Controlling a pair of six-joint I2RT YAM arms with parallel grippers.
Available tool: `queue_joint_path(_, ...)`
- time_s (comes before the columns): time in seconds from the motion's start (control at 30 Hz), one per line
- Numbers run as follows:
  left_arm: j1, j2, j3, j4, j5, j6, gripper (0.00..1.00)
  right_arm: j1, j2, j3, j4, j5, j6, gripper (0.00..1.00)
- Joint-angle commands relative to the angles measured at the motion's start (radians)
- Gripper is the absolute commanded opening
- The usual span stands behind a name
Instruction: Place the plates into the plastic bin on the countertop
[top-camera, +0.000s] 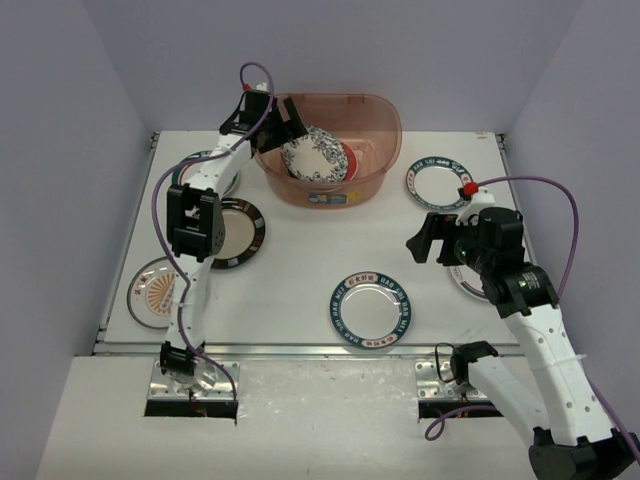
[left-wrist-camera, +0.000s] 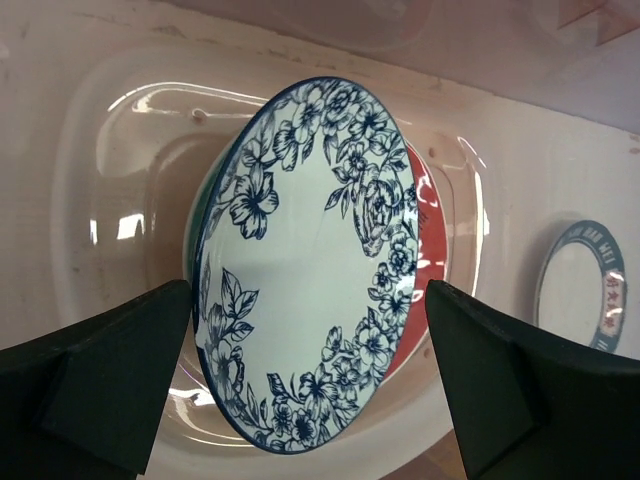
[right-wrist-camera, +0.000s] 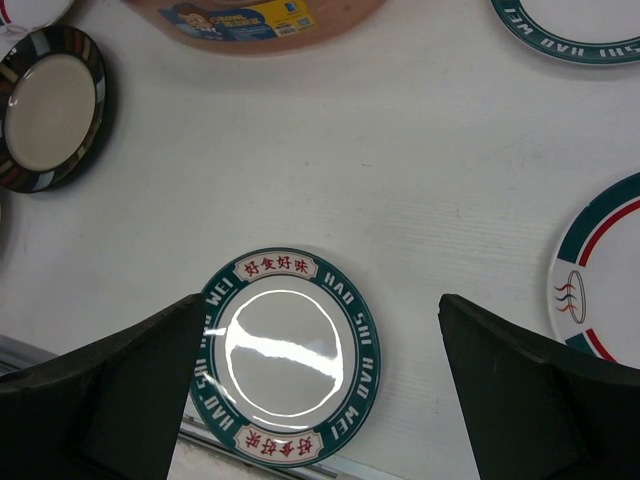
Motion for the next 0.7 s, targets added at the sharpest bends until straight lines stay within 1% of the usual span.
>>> queue_joint_path(0.0,-0.024,-0.007,0.103,-0.014,-0.119,0.081,1.0,-0.002,-0.029,0.012,0.05,-0.014,-0.002,0.99)
queue_joint_path(0.13,-0.058,0.002,0.124,-0.036,-0.204,0.147,1.0,-0.002,-0.046,0.019,0.041,-0.015,-0.005,0.99)
queue_joint_path(0.27,-0.062,0.004,0.115,-0.049,-0.216,0.158,1.0,-0.003,-0.059,0.02,0.038,-0.022,-0.005,0.99)
queue_joint_path(0.37,-0.072,-0.044,0.093,-0.056,-0.194,0.175,1.0,-0.002,-0.064,0.008,0.047,-0.02,-0.009,0.99)
queue_joint_path(0.43,-0.091,-0.12,0.084,-0.061,-0.193,0.19,1.0,-0.002,-0.046,-0.002,0.056,-0.032,-0.01,0.99)
queue_joint_path(0.53,-0.149,-0.253,0.048,-0.057,-0.228,0.228,1.0,-0.002,-0.028,-0.027,0.107,-0.078,0.005,0.99)
queue_joint_path(0.6,-0.181,-0.392,0.013,-0.048,-0.261,0.235,1.0,-0.002,-0.012,-0.06,0.156,-0.116,0.022,0.99)
queue_joint_path(0.67,-0.191,-0.546,-0.044,-0.048,-0.265,0.2,1.0,-0.002,0.006,-0.094,0.196,-0.142,0.032,0.99)
